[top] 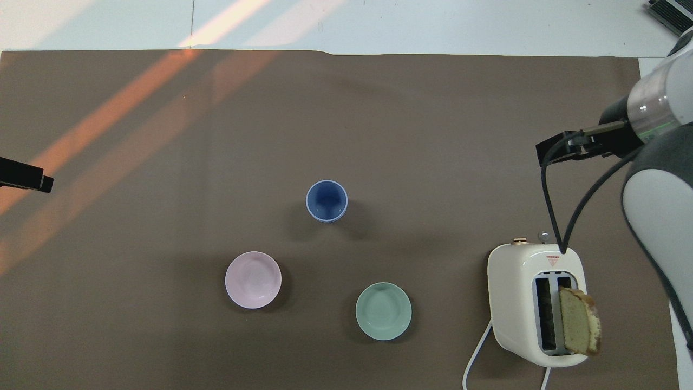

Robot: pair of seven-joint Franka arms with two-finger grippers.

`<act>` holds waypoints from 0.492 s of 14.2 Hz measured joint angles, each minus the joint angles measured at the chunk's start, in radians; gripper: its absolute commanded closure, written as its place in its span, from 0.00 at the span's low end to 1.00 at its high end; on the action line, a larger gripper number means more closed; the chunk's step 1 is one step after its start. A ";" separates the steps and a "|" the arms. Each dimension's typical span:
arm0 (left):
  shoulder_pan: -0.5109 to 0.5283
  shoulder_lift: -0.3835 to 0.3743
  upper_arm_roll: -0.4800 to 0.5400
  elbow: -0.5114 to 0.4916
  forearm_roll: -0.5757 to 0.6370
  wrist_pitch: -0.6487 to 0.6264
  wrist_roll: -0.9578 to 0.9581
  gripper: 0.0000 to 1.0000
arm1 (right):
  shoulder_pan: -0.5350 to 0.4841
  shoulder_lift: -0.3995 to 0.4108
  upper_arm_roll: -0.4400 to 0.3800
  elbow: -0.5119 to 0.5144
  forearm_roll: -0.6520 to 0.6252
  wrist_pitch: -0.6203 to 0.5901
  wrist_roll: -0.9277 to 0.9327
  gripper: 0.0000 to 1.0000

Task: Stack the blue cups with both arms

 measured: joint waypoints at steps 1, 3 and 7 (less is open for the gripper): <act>0.000 0.000 0.000 0.000 0.000 0.000 0.000 0.00 | -0.019 0.001 0.000 0.000 0.004 0.000 -0.008 0.00; 0.000 0.000 0.000 0.000 0.000 0.000 0.000 0.00 | -0.040 0.002 -0.001 -0.003 0.024 0.000 -0.009 0.00; 0.000 0.000 0.000 0.000 0.000 0.000 0.000 0.00 | -0.061 0.002 -0.003 -0.008 0.030 -0.009 -0.008 0.00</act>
